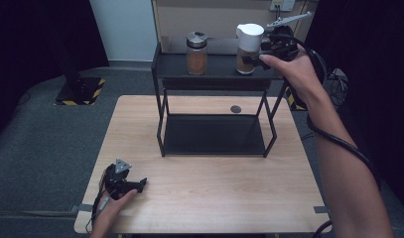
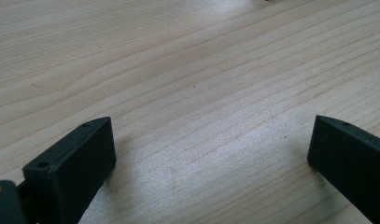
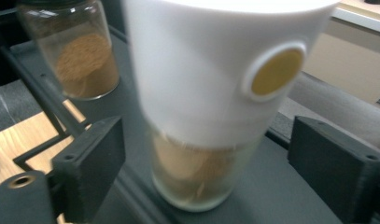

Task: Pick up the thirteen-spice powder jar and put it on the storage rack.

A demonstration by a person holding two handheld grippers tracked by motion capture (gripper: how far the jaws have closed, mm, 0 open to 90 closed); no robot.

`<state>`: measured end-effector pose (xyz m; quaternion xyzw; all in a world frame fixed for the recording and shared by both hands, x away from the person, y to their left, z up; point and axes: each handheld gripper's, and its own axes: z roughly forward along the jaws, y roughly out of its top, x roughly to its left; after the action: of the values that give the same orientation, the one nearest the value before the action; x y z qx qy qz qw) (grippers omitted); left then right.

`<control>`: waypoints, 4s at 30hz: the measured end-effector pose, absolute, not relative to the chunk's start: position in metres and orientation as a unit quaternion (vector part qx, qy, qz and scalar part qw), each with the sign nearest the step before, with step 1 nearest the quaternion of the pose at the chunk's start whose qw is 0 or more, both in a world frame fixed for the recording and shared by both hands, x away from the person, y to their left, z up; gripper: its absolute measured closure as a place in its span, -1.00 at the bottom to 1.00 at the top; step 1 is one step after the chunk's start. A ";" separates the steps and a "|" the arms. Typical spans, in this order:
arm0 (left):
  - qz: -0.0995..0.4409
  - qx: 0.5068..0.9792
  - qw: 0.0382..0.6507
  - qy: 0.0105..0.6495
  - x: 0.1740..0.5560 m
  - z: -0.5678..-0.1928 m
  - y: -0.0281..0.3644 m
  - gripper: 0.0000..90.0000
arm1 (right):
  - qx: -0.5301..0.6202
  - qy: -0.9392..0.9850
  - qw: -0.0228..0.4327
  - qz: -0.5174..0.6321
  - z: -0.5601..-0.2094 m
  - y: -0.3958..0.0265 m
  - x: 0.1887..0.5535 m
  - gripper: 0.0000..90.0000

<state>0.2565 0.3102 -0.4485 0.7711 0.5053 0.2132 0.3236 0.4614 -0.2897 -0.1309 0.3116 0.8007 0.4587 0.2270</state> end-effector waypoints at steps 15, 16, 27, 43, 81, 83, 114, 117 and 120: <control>0.213 0.771 0.323 0.505 0.257 -0.448 0.310 -1.00 | 0.295 0.813 0.244 0.438 -0.127 -0.301 0.408 -0.84; 0.214 0.771 0.324 0.505 0.256 -0.449 0.310 -1.00 | 0.294 0.816 0.244 0.435 -0.128 -0.300 0.405 -0.84; 0.215 0.770 0.324 0.506 0.256 -0.449 0.310 -1.00 | 0.293 0.832 0.234 0.410 -0.152 -0.291 0.378 -0.84; 0.215 0.770 0.324 0.506 0.256 -0.449 0.310 -1.00 | 0.313 0.828 0.224 0.408 -0.187 -0.301 0.346 -0.84; 0.217 0.767 0.324 0.509 0.253 -0.449 0.308 -0.98 | 0.328 0.834 0.195 0.398 -0.256 -0.304 0.335 -0.84; 0.217 0.767 0.324 0.509 0.253 -0.449 0.308 -0.98 | 0.328 0.835 0.194 0.398 -0.259 -0.304 0.334 -0.84; 0.216 0.767 0.324 0.509 0.253 -0.449 0.308 -0.98 | 0.334 0.843 0.175 0.384 -0.307 -0.309 0.323 -0.84; 0.217 0.767 0.324 0.509 0.253 -0.449 0.308 -0.98 | 0.334 0.843 0.175 0.384 -0.312 -0.309 0.322 -0.84; 0.216 0.767 0.324 0.509 0.253 -0.449 0.308 -0.98 | 0.334 0.842 0.174 0.387 -0.318 -0.309 0.320 -0.84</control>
<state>0.2532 0.3083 -0.4491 0.7672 0.5094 0.2165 0.3242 0.3199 -0.3090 -0.3178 0.3338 0.8418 0.3869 0.1742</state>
